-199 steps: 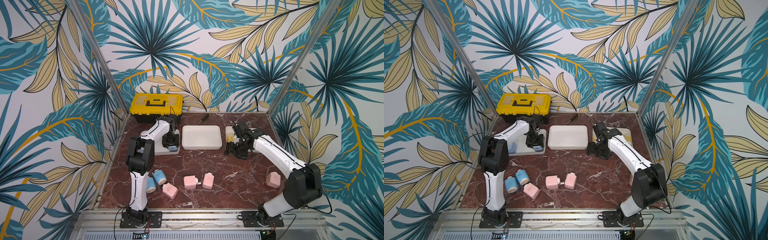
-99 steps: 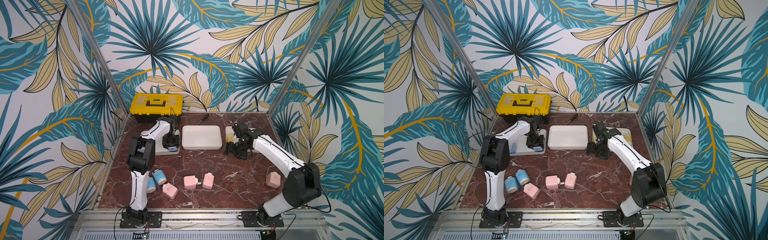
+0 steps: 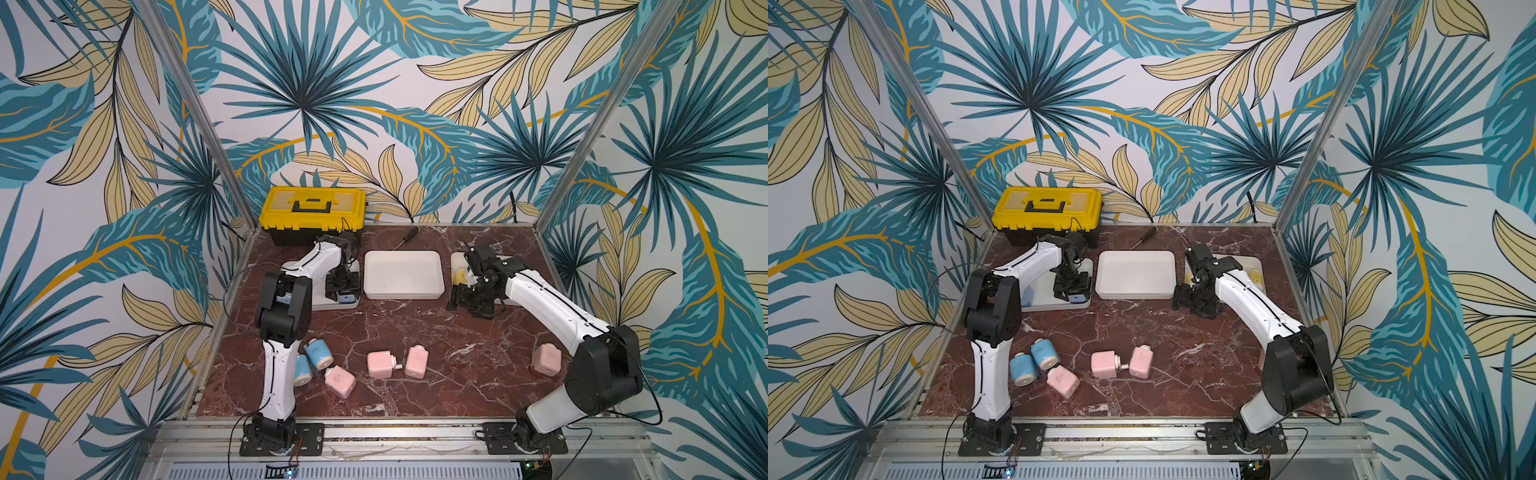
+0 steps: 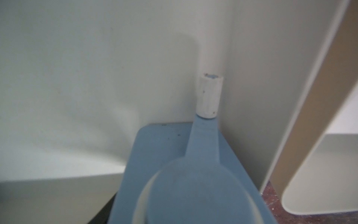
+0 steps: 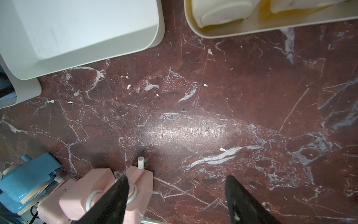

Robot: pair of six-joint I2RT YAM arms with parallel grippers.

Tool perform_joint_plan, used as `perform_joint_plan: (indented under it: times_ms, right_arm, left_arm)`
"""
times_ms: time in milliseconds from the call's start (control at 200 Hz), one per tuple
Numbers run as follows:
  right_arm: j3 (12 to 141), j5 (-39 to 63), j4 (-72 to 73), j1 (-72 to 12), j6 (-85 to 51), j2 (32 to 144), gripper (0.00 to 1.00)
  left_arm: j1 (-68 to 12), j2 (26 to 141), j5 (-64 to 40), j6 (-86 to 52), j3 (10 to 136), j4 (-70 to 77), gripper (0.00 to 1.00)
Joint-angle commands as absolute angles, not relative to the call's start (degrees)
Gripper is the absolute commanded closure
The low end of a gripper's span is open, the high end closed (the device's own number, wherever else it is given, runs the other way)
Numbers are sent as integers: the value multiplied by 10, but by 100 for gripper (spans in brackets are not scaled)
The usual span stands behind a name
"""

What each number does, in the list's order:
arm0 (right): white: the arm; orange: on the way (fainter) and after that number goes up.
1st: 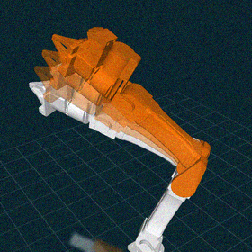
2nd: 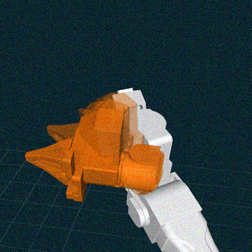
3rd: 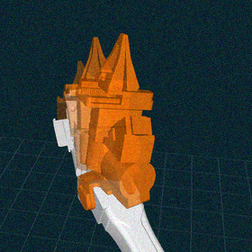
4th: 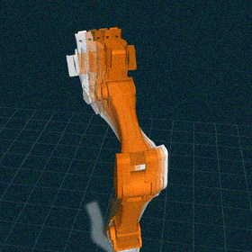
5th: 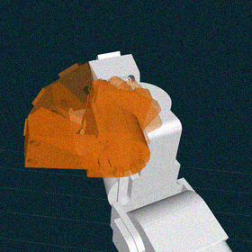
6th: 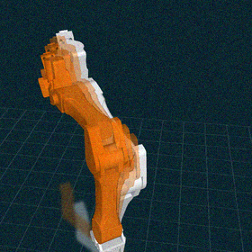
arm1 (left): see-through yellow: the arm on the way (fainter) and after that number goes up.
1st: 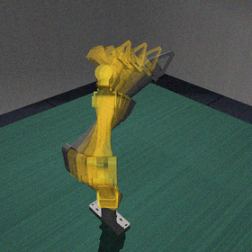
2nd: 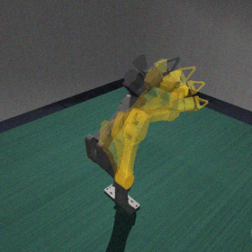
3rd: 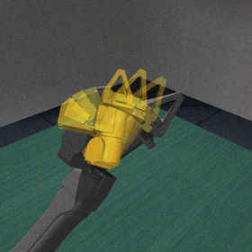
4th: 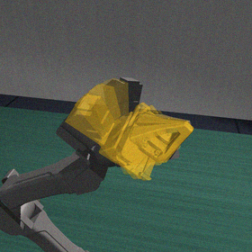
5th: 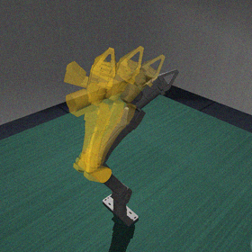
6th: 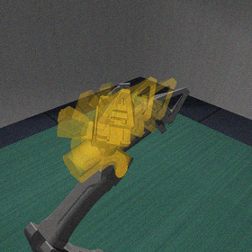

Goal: Place the pencil sharpeners by color into the storage box
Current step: Place the pencil sharpener in the storage box.

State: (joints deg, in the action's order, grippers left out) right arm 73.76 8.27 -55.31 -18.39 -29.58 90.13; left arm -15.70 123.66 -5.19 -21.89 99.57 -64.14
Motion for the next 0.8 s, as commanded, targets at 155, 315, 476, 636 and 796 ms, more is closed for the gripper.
perform_joint_plan:
  times_ms: [155,315,476,636,796]
  right_arm:
    - [721,93,-545,-184,-302,900,20]
    - [719,93,-546,-184,-301,892,20]
    - [720,95,-546,-184,-300,880,20]
    - [723,98,-547,-184,-295,868,20]
    - [736,104,-557,-184,-281,861,20]
  left_arm:
    - [-156,1203,-38,-225,1012,-643,26]
    - [-156,1156,-23,-239,1018,-643,25]
    - [-156,1092,1,-259,1016,-643,22]
    - [-152,1011,25,-284,986,-644,21]
    - [-147,902,30,-319,910,-643,20]
